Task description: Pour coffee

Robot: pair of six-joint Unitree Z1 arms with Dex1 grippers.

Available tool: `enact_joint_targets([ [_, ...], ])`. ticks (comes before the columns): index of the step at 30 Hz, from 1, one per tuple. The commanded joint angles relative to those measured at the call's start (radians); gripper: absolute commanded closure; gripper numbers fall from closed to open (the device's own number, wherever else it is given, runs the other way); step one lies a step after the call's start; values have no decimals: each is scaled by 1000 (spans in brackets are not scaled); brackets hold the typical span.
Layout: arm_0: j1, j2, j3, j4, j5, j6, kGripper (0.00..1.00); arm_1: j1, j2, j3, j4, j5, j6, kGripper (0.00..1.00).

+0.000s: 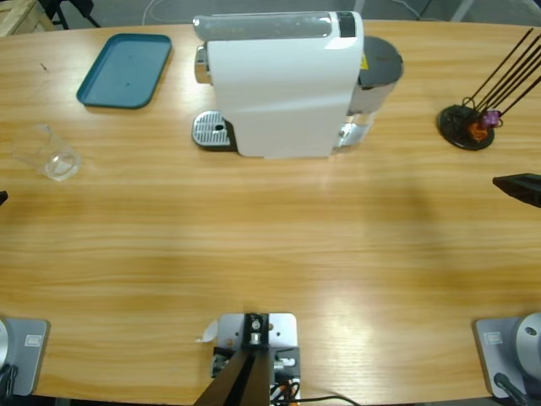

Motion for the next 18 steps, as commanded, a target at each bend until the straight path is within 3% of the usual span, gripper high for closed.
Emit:
enact_joint_targets([
  [1,-13,12,44,-19,-12,6,0,-4,34,21,-2,5,-12,0],
  [8,-13,40,30,-37,8,-49,0,-4,32,21,-2,6,-12,0],
  [18,-6,403,-312,26,-2,-237,0,-4,44,18,-1,7,-12,0],
])
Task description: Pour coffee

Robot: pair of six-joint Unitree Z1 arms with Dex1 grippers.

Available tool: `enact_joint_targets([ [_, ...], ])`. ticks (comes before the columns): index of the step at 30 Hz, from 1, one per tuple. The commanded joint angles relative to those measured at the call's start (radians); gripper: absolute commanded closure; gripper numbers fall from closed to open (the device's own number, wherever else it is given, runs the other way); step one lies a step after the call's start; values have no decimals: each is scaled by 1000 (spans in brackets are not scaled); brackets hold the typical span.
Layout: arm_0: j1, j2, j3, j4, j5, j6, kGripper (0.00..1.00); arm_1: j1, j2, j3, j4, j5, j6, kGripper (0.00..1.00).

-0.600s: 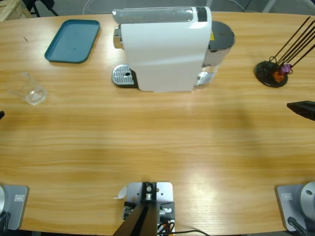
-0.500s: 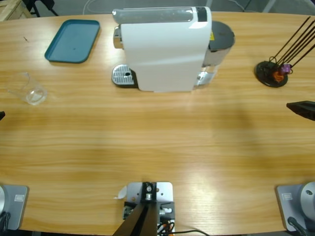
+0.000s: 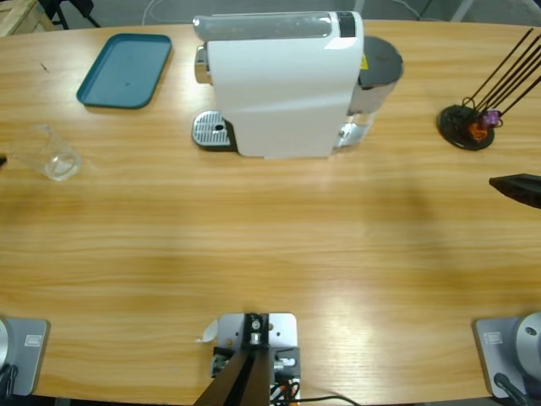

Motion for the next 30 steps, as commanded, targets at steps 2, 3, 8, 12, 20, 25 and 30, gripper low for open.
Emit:
enact_joint_targets([
  [2,-6,350,-266,37,0,-142,0,-4,38,16,1,7,-12,0],
  [3,-6,369,-265,8,-1,-149,0,-4,43,15,1,7,-12,0],
  [8,24,447,-277,-118,-12,-143,0,-4,56,10,4,7,-12,0],
  [12,78,515,-281,-138,-120,-131,0,-4,56,10,4,7,-12,0],
  [20,103,735,-325,-293,-311,-239,0,-4,80,2,8,8,-12,0],
  [25,103,848,-348,-343,-314,-338,0,-4,79,2,8,8,-12,0],
  [30,103,928,-392,-364,-315,-366,9,-4,85,0,8,8,-12,0],
])
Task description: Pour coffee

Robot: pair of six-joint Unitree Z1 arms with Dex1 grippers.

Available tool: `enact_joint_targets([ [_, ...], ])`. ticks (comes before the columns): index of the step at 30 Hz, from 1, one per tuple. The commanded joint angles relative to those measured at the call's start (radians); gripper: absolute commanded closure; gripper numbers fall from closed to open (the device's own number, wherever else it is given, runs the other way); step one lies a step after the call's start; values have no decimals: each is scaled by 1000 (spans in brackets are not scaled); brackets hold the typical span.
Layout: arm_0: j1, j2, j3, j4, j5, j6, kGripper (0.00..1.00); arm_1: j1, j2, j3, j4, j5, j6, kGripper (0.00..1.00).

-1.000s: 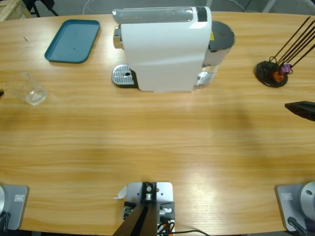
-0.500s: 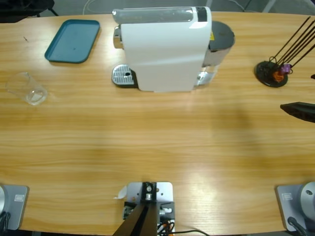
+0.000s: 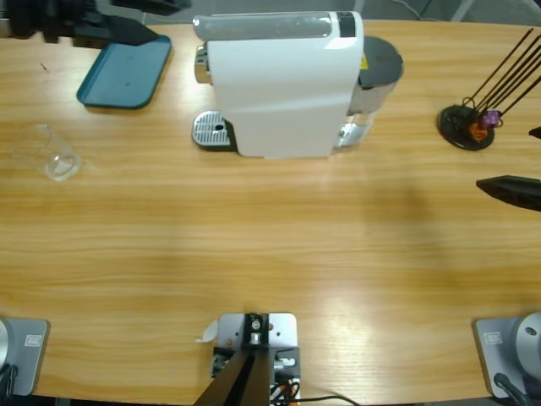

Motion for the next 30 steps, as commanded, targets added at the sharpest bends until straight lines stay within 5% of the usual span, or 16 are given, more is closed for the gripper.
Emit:
enact_joint_targets([
  [1,11,163,-51,-45,-17,-51,11,-4,31,4,8,8,-12,0],
  [10,29,145,-48,-49,-126,-127,93,-4,31,4,10,8,-12,0],
  [14,35,152,-42,-49,-154,-167,349,-4,31,4,10,8,-12,0],
  [18,37,150,-42,-49,-151,-172,358,-4,32,4,10,8,-12,0],
  [20,37,150,-43,-49,-148,-172,482,-4,35,3,10,8,-12,0],
  [30,38,194,-41,-61,-200,-172,597,-4,38,2,10,8,-12,0],
])
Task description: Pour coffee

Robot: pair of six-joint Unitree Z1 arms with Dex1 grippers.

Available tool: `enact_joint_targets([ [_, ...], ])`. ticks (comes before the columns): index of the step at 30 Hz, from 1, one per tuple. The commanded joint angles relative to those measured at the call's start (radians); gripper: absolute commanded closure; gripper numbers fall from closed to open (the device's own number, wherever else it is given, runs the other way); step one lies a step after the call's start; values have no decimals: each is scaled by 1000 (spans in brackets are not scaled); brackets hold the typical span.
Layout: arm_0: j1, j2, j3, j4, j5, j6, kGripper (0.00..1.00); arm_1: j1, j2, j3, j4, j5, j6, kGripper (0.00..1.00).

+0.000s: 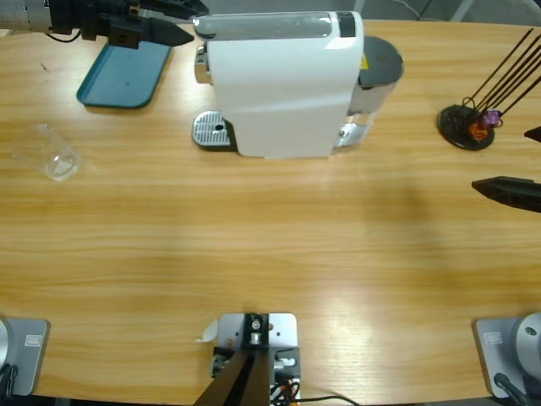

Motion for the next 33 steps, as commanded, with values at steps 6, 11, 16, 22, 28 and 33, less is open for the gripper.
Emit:
enact_joint_targets([
  [6,9,59,13,-23,-46,4,1000,-4,22,2,9,8,-12,0],
  [11,15,39,13,-23,-43,6,1000,-4,22,2,11,8,-12,0],
  [16,15,41,11,-23,-49,5,1000,-4,27,2,10,8,-12,0],
  [22,13,5,1,-29,-61,-11,1000,-4,28,2,11,8,-12,0],
  [28,8,-64,-53,-27,-51,-54,1000,-4,24,3,11,8,-11,0],
  [33,0,-71,-97,-23,-50,-92,1000,-4,19,4,10,8,-12,0],
])
